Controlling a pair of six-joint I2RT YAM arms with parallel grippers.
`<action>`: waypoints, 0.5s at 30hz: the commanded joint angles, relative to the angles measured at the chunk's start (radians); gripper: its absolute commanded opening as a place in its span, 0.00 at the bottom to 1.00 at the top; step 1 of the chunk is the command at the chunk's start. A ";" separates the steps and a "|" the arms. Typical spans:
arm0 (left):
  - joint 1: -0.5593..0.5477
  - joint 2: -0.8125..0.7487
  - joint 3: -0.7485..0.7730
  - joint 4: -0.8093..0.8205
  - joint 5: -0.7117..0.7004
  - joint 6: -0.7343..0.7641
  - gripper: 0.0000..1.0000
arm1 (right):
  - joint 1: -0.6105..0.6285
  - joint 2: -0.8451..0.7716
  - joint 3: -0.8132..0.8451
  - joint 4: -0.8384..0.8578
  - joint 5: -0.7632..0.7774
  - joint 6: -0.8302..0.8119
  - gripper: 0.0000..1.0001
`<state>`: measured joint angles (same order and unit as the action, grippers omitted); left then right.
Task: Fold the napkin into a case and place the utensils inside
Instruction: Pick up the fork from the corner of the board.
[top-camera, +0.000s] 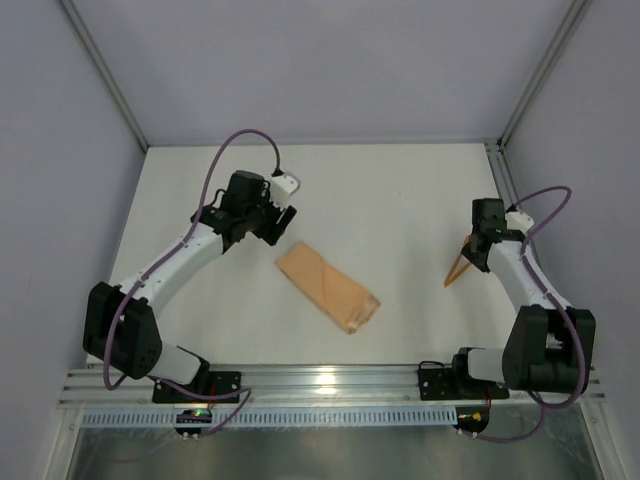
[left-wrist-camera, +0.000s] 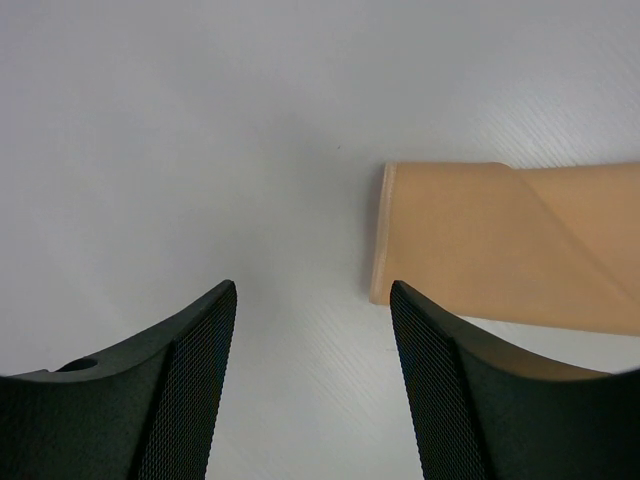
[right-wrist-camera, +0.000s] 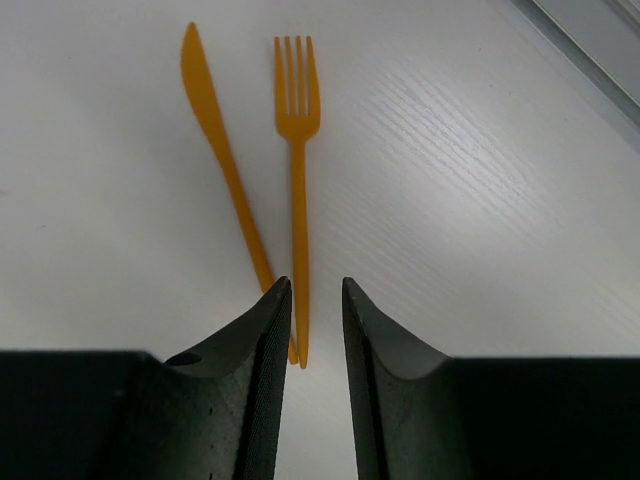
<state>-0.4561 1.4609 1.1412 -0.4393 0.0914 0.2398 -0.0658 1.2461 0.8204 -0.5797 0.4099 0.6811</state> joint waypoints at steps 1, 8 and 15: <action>-0.001 -0.039 0.000 -0.001 -0.019 0.019 0.66 | -0.040 0.122 0.045 0.003 -0.033 -0.008 0.31; -0.001 -0.053 -0.020 0.007 -0.012 0.018 0.66 | -0.071 0.271 0.069 0.055 -0.009 -0.006 0.30; -0.001 -0.056 -0.027 0.011 0.004 0.019 0.66 | -0.078 0.360 0.126 0.050 0.030 -0.031 0.29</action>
<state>-0.4561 1.4418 1.1210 -0.4397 0.0875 0.2466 -0.1406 1.6119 0.9009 -0.5503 0.3973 0.6601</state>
